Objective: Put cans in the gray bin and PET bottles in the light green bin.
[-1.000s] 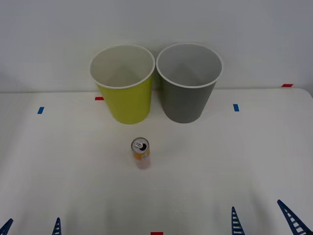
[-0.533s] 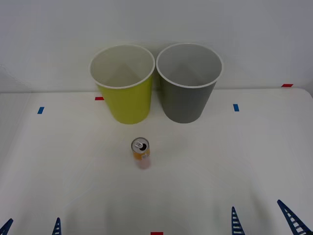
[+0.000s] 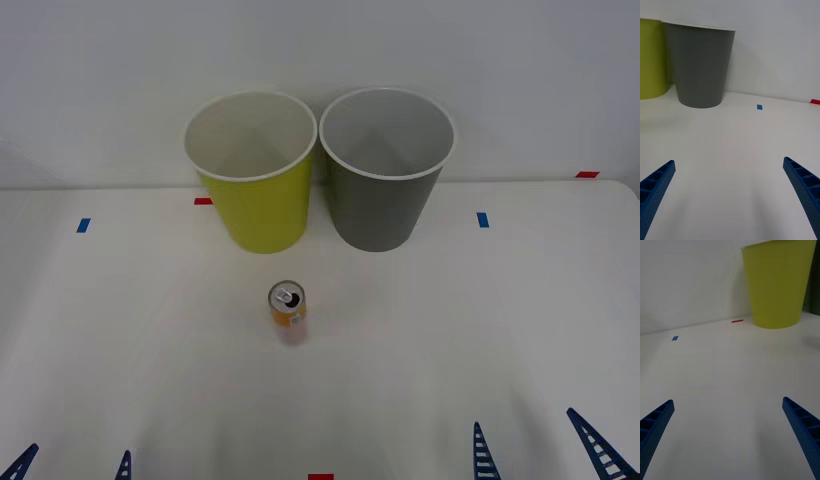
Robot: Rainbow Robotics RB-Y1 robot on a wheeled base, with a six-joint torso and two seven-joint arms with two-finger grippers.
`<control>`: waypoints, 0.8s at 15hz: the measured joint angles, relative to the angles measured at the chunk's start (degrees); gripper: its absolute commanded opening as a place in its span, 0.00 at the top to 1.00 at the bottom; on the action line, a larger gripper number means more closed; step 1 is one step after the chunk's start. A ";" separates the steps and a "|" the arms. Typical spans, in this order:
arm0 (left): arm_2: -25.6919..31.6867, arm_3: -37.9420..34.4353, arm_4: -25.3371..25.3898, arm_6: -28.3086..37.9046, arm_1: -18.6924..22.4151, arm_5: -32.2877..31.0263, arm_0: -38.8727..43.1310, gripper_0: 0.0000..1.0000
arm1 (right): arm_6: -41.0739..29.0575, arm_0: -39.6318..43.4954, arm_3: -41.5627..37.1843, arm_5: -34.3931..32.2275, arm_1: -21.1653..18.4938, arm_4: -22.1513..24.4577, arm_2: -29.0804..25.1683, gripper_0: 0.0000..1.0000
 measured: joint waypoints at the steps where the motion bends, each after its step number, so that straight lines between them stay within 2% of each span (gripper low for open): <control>1: -0.73 0.08 -0.01 0.01 2.37 -1.05 -1.30 0.00 | 0.00 0.00 0.00 0.00 0.00 0.00 0.00 0.00; 5: -6.04 2.71 -0.68 -0.50 12.59 -3.19 -10.18 0.00 | 0.00 0.00 0.00 0.00 0.00 0.00 0.00 0.00; 7: -9.41 5.01 -0.86 -1.00 16.33 -4.40 -15.39 0.00 | 0.00 0.00 0.00 0.00 0.00 0.00 0.00 0.00; 9: -12.81 5.91 -0.70 -1.32 18.10 -4.59 -20.01 0.00 | 0.00 0.00 0.00 0.00 0.00 0.00 0.00 0.00; 12: -17.15 6.31 2.93 -1.68 18.64 -2.36 -26.32 0.00 | 0.00 0.00 0.00 0.00 0.00 0.00 0.00 0.00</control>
